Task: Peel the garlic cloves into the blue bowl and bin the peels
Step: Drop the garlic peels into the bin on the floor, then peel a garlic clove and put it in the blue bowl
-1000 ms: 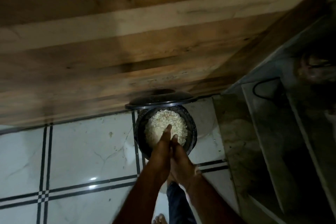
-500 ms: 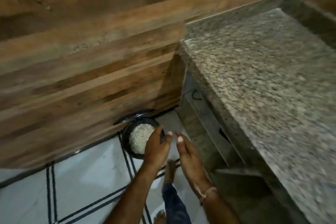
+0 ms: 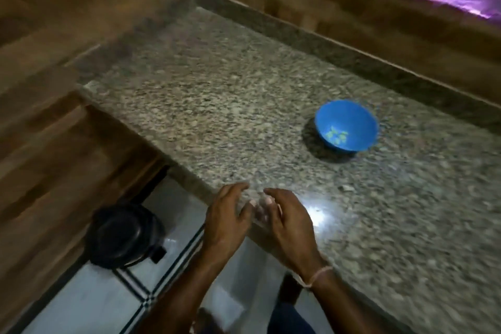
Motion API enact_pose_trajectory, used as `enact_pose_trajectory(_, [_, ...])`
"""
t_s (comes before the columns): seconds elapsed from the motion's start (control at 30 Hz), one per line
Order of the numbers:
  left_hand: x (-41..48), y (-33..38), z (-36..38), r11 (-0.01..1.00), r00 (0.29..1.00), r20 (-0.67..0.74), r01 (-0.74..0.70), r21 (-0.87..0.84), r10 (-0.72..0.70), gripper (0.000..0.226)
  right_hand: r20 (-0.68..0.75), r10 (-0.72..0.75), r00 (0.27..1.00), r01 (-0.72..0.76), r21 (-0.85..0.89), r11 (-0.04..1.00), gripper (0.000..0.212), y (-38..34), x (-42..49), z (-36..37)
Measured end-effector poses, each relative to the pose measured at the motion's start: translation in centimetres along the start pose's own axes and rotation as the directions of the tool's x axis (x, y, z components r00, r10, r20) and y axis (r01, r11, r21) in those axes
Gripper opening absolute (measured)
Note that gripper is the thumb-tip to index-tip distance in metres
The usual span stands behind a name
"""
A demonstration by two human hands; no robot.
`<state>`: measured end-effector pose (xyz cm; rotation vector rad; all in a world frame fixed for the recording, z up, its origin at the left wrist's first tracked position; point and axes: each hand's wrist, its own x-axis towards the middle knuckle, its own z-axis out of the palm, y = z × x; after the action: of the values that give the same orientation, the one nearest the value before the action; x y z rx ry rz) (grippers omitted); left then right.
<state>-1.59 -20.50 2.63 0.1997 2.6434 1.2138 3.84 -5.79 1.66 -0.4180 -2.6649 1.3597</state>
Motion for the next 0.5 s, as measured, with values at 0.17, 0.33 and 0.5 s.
enact_pose_trajectory(0.17, [2.1,5.5,7.1,1.0,0.994,0.106,0.008,-0.006,-0.007,0.036,-0.037,0.092,0.995,-0.094,-0.058,0.994,0.038,5.9,0.4,-6.9])
enact_pose_trajectory(0.33, [4.7,8.1,11.6,0.997,0.986,0.164,-0.026,0.069,0.015,0.037,-0.039,0.098,0.994,-0.104,-0.223,0.969,0.037,10.5,1.6,-10.8])
enact_pose_trajectory(0.5, [6.4,8.3,13.9,0.973,0.988,0.135,-0.105,0.204,0.078,0.032,-0.111,0.167,0.98,-0.197,-0.363,0.911,0.061,13.2,2.8,-13.0])
